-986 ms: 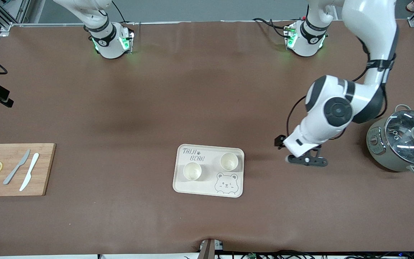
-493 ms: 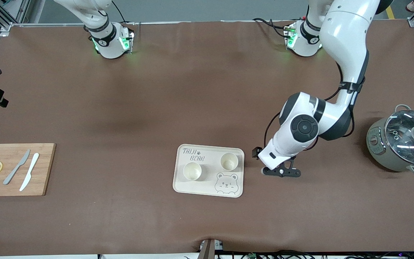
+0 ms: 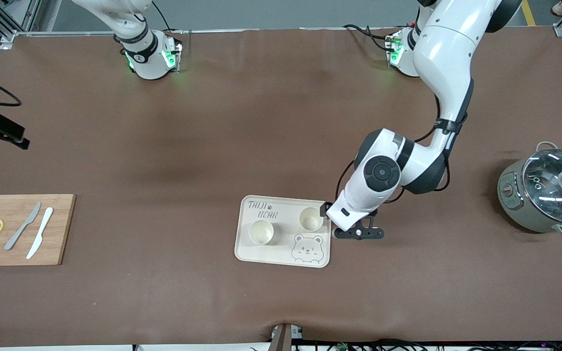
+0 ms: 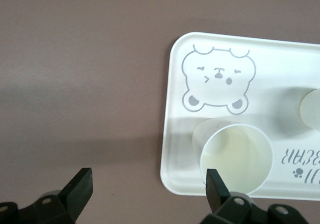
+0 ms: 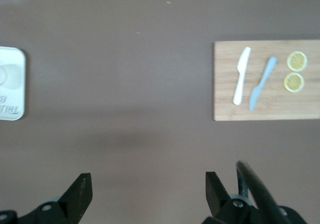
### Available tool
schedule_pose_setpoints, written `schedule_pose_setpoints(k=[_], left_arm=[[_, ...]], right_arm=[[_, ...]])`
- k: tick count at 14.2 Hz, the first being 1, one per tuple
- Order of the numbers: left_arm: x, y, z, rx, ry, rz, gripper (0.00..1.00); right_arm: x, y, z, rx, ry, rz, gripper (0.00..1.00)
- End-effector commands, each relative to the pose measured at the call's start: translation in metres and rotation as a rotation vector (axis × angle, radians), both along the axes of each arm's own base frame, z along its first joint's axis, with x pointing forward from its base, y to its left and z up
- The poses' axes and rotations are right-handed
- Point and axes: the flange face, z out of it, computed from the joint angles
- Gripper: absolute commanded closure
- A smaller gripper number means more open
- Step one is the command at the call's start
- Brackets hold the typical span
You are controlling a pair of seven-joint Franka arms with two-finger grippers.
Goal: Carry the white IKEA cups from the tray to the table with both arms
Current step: 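Lower the left gripper onto a cup while the right gripper approaches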
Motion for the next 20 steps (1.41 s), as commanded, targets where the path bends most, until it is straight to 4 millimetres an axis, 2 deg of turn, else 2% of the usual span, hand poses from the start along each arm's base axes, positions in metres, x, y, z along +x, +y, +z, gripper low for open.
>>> schedule_pose_setpoints(k=[1,3,5,9,13,15,18,20], left_arm=[[0.006,-0.009,-0.007,-0.019,-0.029,0.017,0.00],[0.004,-0.017,-0.014,-0.030,-0.040,0.028,0.00],[0.005,-0.020,-0.023,-0.045,-0.057,0.037,0.00],[0.003,-0.027,-0.036,-0.052,-0.063,0.039,0.00],[-0.002,-0.032,-0.047,-0.046,-0.049,0.031,0.00],[-0.008,-0.039,-0.054,-0.040,-0.042,0.019,0.00],[-0.009,-0.039,-0.058,-0.037,-0.036,0.031,0.00],[-0.010,-0.039,-0.062,-0.033,-0.031,0.030,0.00]], right_arm=[[0.002,0.051,0.017,0.032,-0.036,-0.035,0.00],[0.012,0.097,0.019,0.052,-0.047,-0.049,0.00],[0.025,0.131,0.013,0.108,-0.041,-0.080,0.00],[0.041,0.214,-0.016,0.162,-0.056,-0.214,0.00],[0.051,0.292,-0.070,0.192,-0.062,-0.331,0.00],[0.057,0.324,-0.104,0.186,-0.073,-0.329,0.00],[0.061,0.360,-0.157,0.125,-0.099,-0.316,0.00],[0.062,0.375,-0.188,0.091,-0.108,-0.310,0.00]])
